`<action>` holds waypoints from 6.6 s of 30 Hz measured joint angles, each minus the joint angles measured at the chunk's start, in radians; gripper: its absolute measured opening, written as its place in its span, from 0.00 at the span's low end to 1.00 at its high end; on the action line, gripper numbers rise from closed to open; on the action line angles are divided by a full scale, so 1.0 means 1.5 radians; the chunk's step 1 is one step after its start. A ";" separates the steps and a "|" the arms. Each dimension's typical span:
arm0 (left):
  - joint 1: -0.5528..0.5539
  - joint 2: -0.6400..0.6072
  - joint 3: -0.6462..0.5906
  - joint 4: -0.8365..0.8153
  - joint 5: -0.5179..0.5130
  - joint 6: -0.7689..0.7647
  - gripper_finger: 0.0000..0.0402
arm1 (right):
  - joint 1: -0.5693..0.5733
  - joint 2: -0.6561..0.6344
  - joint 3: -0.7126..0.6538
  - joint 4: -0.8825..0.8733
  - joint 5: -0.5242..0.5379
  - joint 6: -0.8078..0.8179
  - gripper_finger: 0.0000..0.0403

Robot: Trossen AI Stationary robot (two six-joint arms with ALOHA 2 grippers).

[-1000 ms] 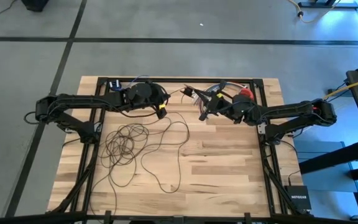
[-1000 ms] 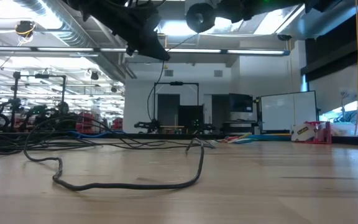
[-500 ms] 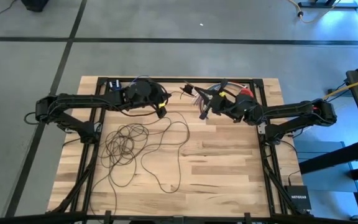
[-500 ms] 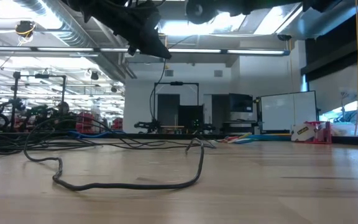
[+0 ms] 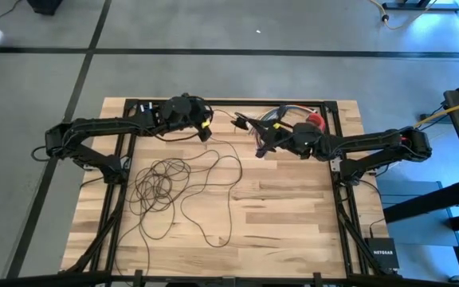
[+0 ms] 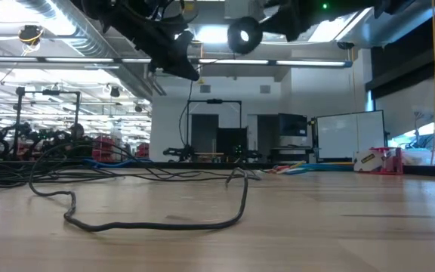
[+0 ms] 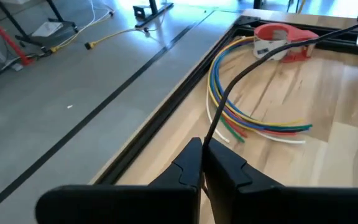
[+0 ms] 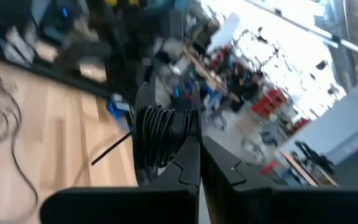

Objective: Coiling cords

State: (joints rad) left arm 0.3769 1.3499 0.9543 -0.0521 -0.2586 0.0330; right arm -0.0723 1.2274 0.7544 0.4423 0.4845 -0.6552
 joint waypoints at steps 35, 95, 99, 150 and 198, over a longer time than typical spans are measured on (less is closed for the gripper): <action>-0.191 0.134 0.011 0.396 0.044 0.001 0.02 | -0.001 0.046 0.001 -0.015 0.108 0.031 0.02; -0.173 0.233 0.060 0.310 -0.010 0.055 0.16 | 0.000 -0.034 0.006 0.119 0.001 0.197 0.02; -0.172 0.234 0.060 0.313 -0.012 0.056 0.16 | 0.000 -0.034 0.020 0.099 -0.001 0.195 0.02; -0.064 0.025 0.048 0.082 -0.014 0.083 0.00 | 0.000 -0.062 0.031 -0.279 -0.011 0.183 0.02; -0.138 0.046 0.048 0.173 0.048 0.066 0.00 | 0.000 -0.086 0.031 -0.121 0.015 0.135 0.02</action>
State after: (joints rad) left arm 0.1705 1.4188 1.0267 0.2070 -0.1861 0.1313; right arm -0.0723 1.0980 0.8009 0.2601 0.5067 -0.4523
